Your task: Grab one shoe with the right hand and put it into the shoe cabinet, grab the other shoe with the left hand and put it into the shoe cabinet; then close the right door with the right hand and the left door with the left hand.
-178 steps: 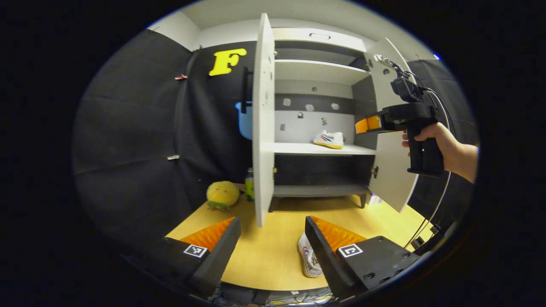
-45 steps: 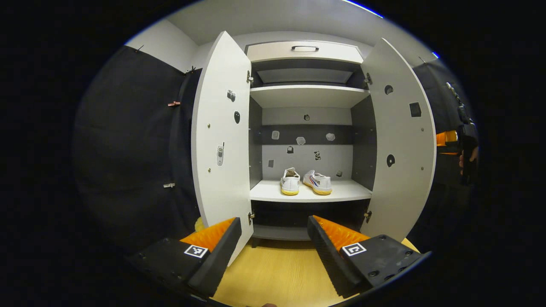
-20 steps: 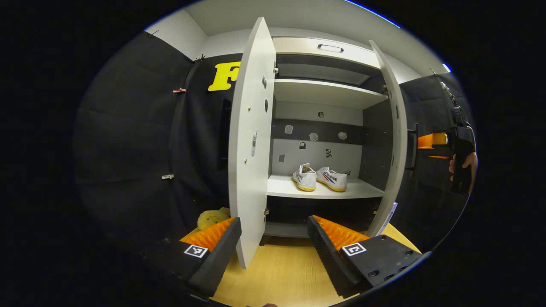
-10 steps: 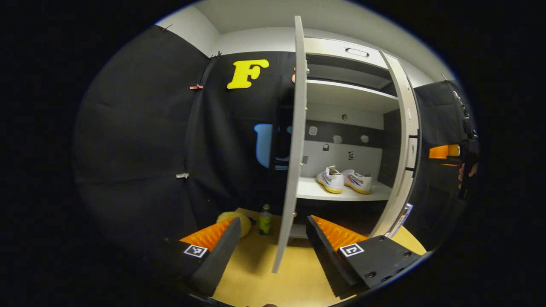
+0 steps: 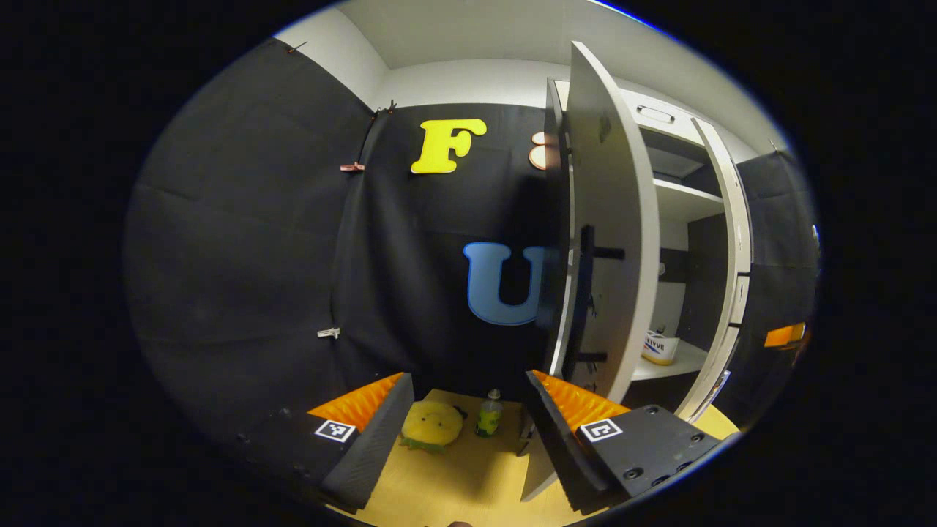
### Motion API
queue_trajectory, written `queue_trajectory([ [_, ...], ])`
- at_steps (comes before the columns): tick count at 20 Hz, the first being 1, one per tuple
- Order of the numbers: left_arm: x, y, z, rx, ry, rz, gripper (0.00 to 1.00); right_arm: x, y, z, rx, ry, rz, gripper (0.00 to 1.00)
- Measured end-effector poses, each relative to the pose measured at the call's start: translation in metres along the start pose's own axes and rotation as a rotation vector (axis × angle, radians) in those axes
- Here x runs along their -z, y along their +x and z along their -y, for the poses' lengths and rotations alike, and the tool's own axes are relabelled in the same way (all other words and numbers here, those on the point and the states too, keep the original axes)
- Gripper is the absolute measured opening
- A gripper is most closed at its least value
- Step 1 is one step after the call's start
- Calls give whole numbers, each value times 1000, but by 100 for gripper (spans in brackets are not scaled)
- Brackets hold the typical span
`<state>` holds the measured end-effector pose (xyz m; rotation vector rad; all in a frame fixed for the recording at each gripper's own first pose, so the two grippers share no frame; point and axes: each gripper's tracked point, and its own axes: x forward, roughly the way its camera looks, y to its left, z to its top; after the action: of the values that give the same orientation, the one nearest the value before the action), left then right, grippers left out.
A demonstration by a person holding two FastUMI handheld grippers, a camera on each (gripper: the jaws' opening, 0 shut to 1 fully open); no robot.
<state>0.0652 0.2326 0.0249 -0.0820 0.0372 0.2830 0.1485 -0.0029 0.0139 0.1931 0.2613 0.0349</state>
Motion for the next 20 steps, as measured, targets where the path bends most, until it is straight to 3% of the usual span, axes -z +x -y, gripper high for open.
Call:
queue_trajectory([
  [6,-40,46,2,83,14,27,95,27,-18,3,27,-55,-23,98],
  [11,-49,63,18,142,41,16,95,37,-27,15,52,-19,-41,98],
  [17,-53,58,26,110,116,17,93,36,-32,36,82,-32,-21,98],
  [20,-48,53,36,100,79,-6,89,41,-32,46,77,-23,-34,98],
])
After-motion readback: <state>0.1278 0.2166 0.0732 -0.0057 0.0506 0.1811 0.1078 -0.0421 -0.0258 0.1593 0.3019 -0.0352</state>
